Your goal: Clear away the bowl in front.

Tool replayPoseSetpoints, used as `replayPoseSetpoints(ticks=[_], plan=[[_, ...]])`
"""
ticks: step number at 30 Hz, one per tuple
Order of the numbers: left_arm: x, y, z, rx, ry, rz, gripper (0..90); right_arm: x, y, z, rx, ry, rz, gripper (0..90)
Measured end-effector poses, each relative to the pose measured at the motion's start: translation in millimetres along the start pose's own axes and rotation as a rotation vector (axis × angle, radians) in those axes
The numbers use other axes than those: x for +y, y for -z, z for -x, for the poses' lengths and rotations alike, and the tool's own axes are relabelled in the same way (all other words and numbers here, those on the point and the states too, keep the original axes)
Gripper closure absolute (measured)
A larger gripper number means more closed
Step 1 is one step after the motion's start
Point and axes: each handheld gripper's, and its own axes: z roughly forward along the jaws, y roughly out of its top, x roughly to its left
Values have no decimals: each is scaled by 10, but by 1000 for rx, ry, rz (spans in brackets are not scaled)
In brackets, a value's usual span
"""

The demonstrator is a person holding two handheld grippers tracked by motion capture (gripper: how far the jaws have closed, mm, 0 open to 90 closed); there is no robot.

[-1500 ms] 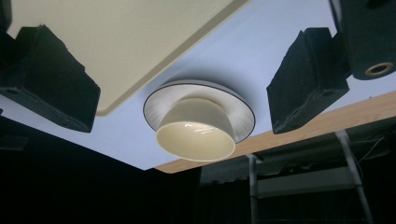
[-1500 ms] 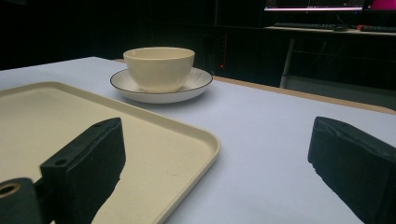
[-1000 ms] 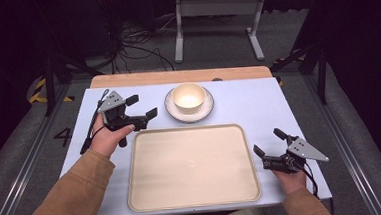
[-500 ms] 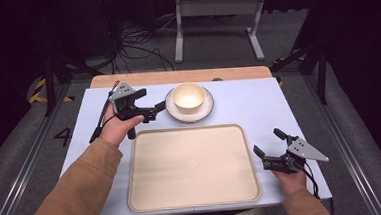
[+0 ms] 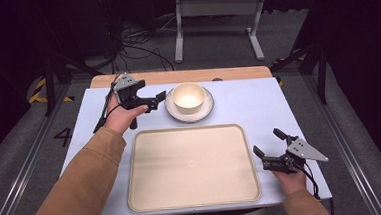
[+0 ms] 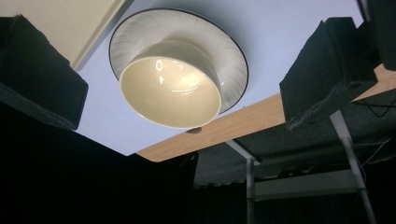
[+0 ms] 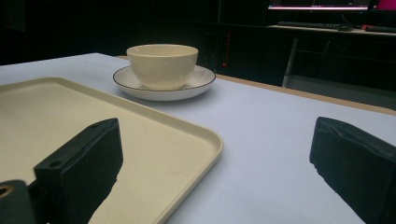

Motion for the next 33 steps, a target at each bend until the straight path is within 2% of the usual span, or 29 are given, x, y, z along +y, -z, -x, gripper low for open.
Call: replayPoseSetpoints(ticks=[8, 12, 15, 18, 23, 27, 29, 30, 31, 33], plan=[[51, -120, -53, 17, 13, 9, 51, 0, 0, -1, -1, 4, 2, 30], [91, -185, -78, 21, 31, -6, 72, -1, 2, -3, -1, 4, 4, 30], [114, -236, -110, 35, 46, -54, 86, -1, 1, -5, -1, 5, 4, 30], [131, -279, -153, 53, 99, -106, 110, -1, 2, -6, -1, 6, 4, 30], [110, -385, -193, 82, 135, -174, 157, -1, 3, -7, -1, 5, 5, 30], [96, -451, -198, 78, 162, -185, 184, -1, 3, -6, -1, 5, 5, 30], [86, -522, -184, 71, 203, -198, 199, -2, 4, -5, 0, 5, 6, 30], [86, -522, -184, 71, 203, -198, 206, -2, 4, -5, 0, 4, 6, 30], [80, -567, -168, 56, 215, -218, 228, -1, 3, -6, 1, 4, 6, 30], [65, -616, -151, 59, 215, -252, 234, -1, 3, -5, 1, 5, 6, 30]])
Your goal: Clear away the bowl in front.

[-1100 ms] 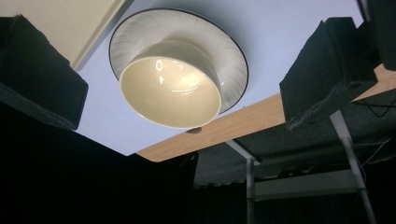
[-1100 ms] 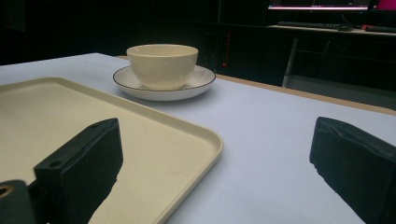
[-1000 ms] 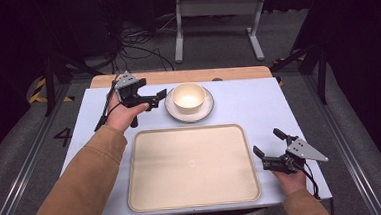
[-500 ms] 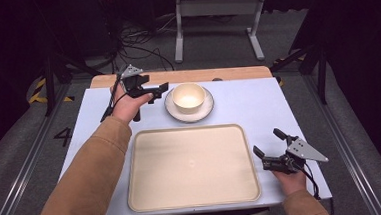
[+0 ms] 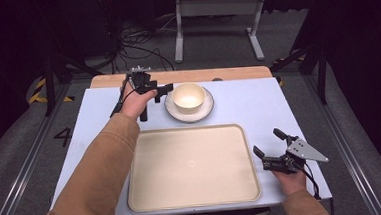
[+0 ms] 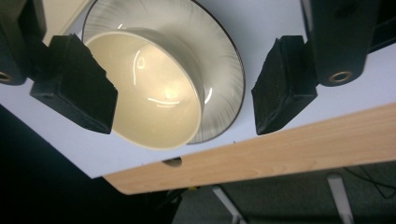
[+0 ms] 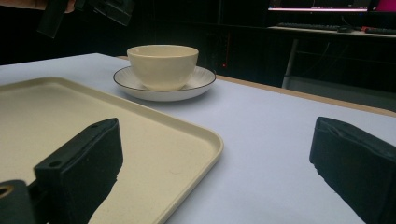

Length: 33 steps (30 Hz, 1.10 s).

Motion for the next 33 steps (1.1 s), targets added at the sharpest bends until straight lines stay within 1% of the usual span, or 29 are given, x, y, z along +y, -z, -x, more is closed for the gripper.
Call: replayPoseSetpoints(ticks=[2, 4, 6, 9, 10, 11, 14, 18, 19, 23, 26, 33], plan=[[-9, -41, 5, -7, 0, -4, 233, -1, 3, 0, 0, 0, 3, 30], [-11, -91, 9, -3, -1, -30, 231, -2, 5, 0, -1, 0, 5, 30], [-9, -130, 12, -3, 2, -37, 241, -2, 6, 0, -1, 1, 5, 30], [-10, -166, 13, -9, 7, -36, 278, -3, 7, -1, -2, 2, 6, 30], [-12, -185, 12, -7, 6, -37, 278, -3, 7, -1, -2, 2, 6, 30], [-20, -227, 19, -12, 14, -28, 298, -3, 7, -1, -3, 2, 6, 30], [-25, -262, 18, -16, 13, -35, 320, -2, 6, -2, -3, 1, 6, 30], [-27, -323, 20, 0, 9, -53, 332, -2, 5, -2, -3, 2, 5, 31], [-27, -337, 16, -2, 15, -60, 341, -2, 5, -2, -3, 3, 5, 31], [-42, -385, 5, 15, 31, -80, 346, -2, 5, -3, -4, 4, 5, 31], [-66, -438, -5, 5, 55, -98, 372, -2, 5, -3, -4, 5, 6, 31], [-110, -521, -21, -3, 77, -140, 420, -3, 6, -2, -4, 2, 6, 31]])
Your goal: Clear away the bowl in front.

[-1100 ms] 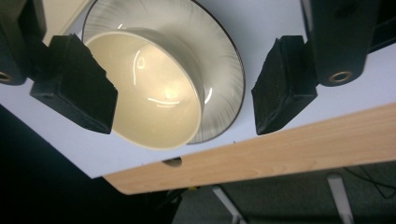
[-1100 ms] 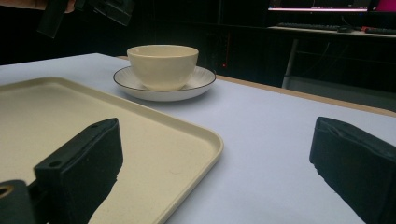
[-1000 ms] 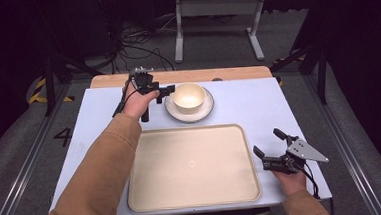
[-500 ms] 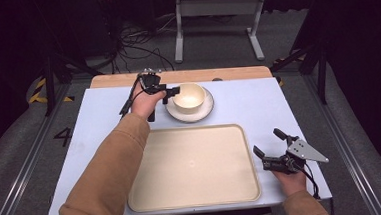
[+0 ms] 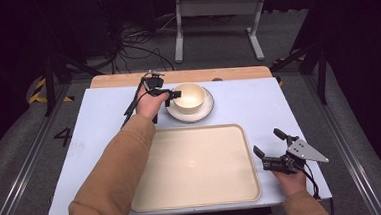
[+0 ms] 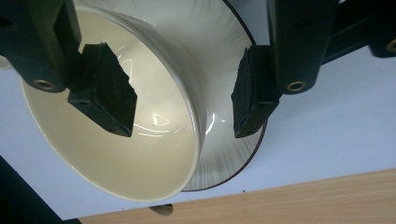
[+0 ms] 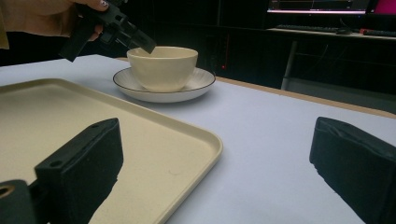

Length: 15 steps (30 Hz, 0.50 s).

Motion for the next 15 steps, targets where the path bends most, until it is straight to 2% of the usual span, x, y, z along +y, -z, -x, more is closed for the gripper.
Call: replayPoseSetpoints(ticks=[5, 11, 15], plan=[[-17, -53, 4, 4, 8, -21, 453, 0, 0, 0, 1, 2, 0, 31], [-34, -104, 17, 8, 28, -54, 429, 0, 1, 0, 1, 0, 0, 31], [-42, -134, 27, 14, 58, -88, 484, 0, 1, 1, 1, 1, 1, 31]])
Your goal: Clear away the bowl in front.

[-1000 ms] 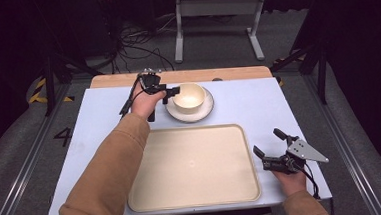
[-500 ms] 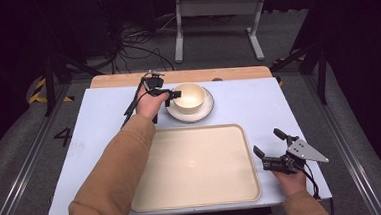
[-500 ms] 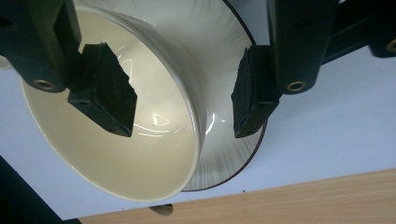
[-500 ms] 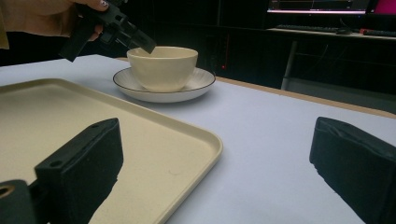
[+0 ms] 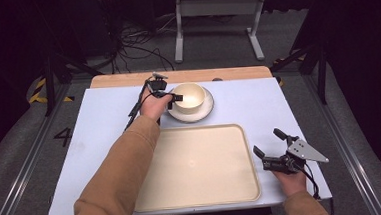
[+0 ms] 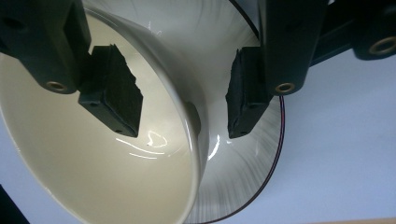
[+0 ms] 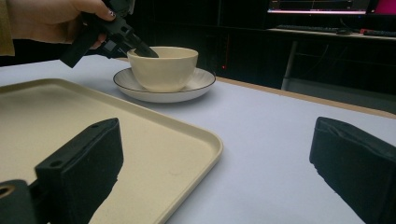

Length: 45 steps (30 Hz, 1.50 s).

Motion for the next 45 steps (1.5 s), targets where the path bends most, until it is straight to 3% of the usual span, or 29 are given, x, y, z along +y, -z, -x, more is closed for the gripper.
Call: replayPoseSetpoints(ticks=[3, 9, 15, 20, 26, 31, 45], plan=[[-5, -16, 10, 9, 21, -15, 546, 0, -1, 0, 0, 0, 1, 32], [-1, -24, 23, 30, 54, -29, 573, -2, 5, 1, -2, -3, 4, 34], [7, -26, 44, 24, 76, -35, 642, -1, 3, 0, -2, -2, 4, 34], [23, -13, 66, 57, 95, -15, 707, -1, 3, -2, -2, -1, 3, 34], [49, -24, 139, 147, 80, -8, 779, -2, 2, -2, -3, -2, 4, 34], [65, -33, 171, 182, 75, -9, 824, -2, 5, -2, -5, -4, 5, 35], [109, 97, 240, 192, 55, -2, 804, -3, 7, 1, -6, -6, 7, 35]])
